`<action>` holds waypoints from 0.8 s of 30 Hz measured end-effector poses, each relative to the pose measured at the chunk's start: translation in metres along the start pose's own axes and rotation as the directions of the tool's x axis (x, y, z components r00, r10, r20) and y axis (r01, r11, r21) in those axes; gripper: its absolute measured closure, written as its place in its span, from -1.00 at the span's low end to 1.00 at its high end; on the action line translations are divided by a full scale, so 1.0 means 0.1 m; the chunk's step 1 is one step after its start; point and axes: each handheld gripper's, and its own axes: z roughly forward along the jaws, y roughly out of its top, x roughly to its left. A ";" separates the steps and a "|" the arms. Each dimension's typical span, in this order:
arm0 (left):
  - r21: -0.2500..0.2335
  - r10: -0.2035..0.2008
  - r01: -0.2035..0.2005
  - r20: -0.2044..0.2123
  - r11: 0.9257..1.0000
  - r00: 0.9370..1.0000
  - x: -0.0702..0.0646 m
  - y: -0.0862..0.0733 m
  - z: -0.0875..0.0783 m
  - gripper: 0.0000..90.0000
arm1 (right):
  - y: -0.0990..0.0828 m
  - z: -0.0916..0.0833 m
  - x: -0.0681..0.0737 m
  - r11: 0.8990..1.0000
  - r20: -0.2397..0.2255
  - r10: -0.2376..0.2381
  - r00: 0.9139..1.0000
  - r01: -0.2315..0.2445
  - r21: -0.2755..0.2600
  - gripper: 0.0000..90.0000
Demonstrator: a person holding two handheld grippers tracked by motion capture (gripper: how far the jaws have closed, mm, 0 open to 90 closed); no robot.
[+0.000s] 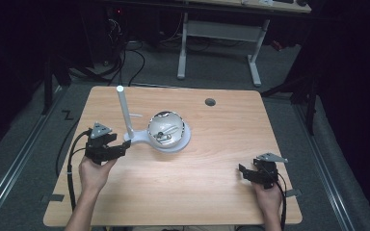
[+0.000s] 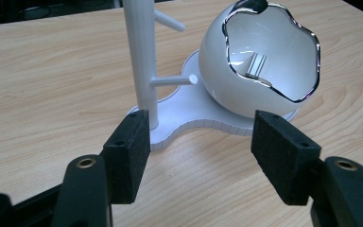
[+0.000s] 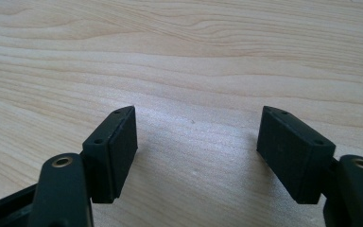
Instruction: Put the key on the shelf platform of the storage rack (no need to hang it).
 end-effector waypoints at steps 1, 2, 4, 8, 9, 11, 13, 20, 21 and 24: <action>0.002 0.000 0.000 -0.003 1.000 1.000 0.00 -0.01 0.00 -0.15 | 0.00 0.00 0.00 1.000 0.001 -0.001 1.000 0.001 0.000 -0.34; 0.003 0.001 -0.001 -0.004 1.000 1.000 0.00 -0.02 -0.01 -0.15 | 0.00 0.00 0.00 1.000 0.002 -0.002 1.000 0.002 0.001 -0.34; -0.001 -0.006 0.006 -0.006 1.000 1.000 0.01 -0.04 -0.02 -0.15 | 0.00 0.00 0.00 1.000 0.002 -0.002 1.000 0.002 0.002 -0.33; 0.005 -0.011 0.011 -0.011 1.000 1.000 0.02 -0.08 -0.03 -0.15 | 0.00 0.00 0.01 1.000 0.002 -0.003 1.000 0.003 0.002 -0.33; 0.006 -0.013 0.013 -0.011 1.000 1.000 0.02 -0.09 -0.04 -0.15 | 0.00 0.00 0.01 1.000 0.003 -0.005 1.000 0.005 0.003 -0.34; 0.012 -0.015 0.015 -0.014 1.000 1.000 0.04 -0.13 -0.05 -0.15 | 0.00 0.00 0.01 1.000 0.002 -0.003 1.000 0.003 0.001 -0.33; 0.012 -0.018 0.018 -0.019 1.000 1.000 0.04 -0.15 -0.05 -0.15 | 0.00 0.00 0.01 1.000 0.002 -0.004 1.000 0.004 0.003 -0.34; 0.004 -0.036 0.036 -0.025 0.999 0.999 0.08 -0.21 -0.10 -0.15 | 0.00 0.00 0.01 1.000 0.003 -0.005 1.000 0.005 0.003 -0.33; 0.003 -0.043 0.043 -0.025 0.999 0.999 0.08 -0.22 -0.10 -0.15 | 0.00 0.00 0.01 1.000 0.003 -0.005 1.000 0.005 0.003 -0.33; 0.011 -0.043 0.043 -0.025 0.999 0.999 0.09 -0.25 -0.10 -0.15 | 0.00 0.00 0.01 1.000 0.004 -0.005 1.000 0.005 0.004 -0.33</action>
